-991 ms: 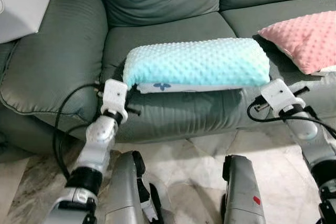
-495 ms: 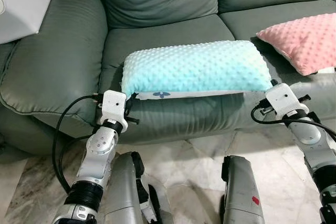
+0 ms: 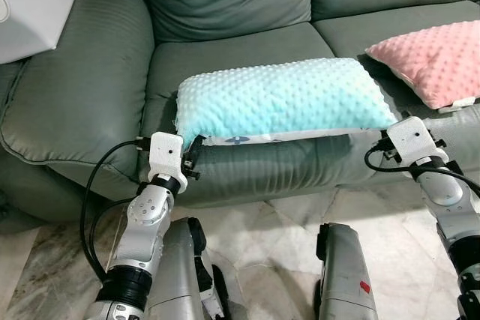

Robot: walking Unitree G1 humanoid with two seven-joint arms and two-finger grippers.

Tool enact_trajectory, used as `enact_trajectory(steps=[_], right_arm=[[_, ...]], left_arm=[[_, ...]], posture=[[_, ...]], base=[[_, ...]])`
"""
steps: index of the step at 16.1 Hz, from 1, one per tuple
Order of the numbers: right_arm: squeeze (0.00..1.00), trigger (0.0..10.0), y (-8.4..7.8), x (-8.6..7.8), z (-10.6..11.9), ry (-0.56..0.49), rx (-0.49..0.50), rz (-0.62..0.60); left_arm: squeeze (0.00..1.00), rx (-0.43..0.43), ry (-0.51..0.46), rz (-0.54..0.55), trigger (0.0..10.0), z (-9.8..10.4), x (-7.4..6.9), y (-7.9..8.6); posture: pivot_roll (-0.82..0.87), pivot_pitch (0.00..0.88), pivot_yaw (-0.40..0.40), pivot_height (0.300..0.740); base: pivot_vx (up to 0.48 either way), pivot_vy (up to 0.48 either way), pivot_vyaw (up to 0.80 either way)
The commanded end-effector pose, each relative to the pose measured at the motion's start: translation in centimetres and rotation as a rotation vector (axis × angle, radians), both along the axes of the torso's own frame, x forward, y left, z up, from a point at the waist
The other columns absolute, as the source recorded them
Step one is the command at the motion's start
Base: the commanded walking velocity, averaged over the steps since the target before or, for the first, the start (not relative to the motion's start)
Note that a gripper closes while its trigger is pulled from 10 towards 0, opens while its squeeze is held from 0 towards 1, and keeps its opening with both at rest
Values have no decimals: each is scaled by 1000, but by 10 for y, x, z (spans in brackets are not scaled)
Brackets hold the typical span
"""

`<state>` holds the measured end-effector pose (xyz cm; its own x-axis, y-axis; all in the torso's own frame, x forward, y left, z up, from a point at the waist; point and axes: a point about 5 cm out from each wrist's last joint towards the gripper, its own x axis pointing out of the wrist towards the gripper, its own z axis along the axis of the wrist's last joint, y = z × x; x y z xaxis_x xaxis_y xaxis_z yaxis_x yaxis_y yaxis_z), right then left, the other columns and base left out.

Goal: Move the pillow to the sofa

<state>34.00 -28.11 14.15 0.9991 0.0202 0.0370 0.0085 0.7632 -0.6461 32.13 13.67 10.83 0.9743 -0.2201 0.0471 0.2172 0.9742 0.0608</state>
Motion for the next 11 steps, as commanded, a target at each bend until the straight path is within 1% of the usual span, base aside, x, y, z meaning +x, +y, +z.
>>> enact_trajectory(steps=[1, 5, 7, 11], right_arm=[[1000, 10000, -1, -1, -2, 7, 17, -17], [1000, 10000, 0, 2, 0, 9, 18, -23], [1000, 10000, 1, 4, 2, 8, 16, -20], [1000, 10000, 6, 9, 3, 7, 13, -11]], left_arm=[[1000, -5, 20, 0, 10000, -4, -4, 2], [1000, -14, 28, -10, 10000, -3, -5, 0], [1000, -19, 38, -18, 10000, -5, -4, -4], [1000, -28, 30, -22, 10000, 1, 5, -13]], posture=[[-105, 159, 105, 548], [-104, 159, 105, 548], [-104, 160, 106, 548], [-103, 154, 106, 548]], base=[[0, 0, 0], [0, 0, 0], [0, 0, 0], [0, 0, 0]])
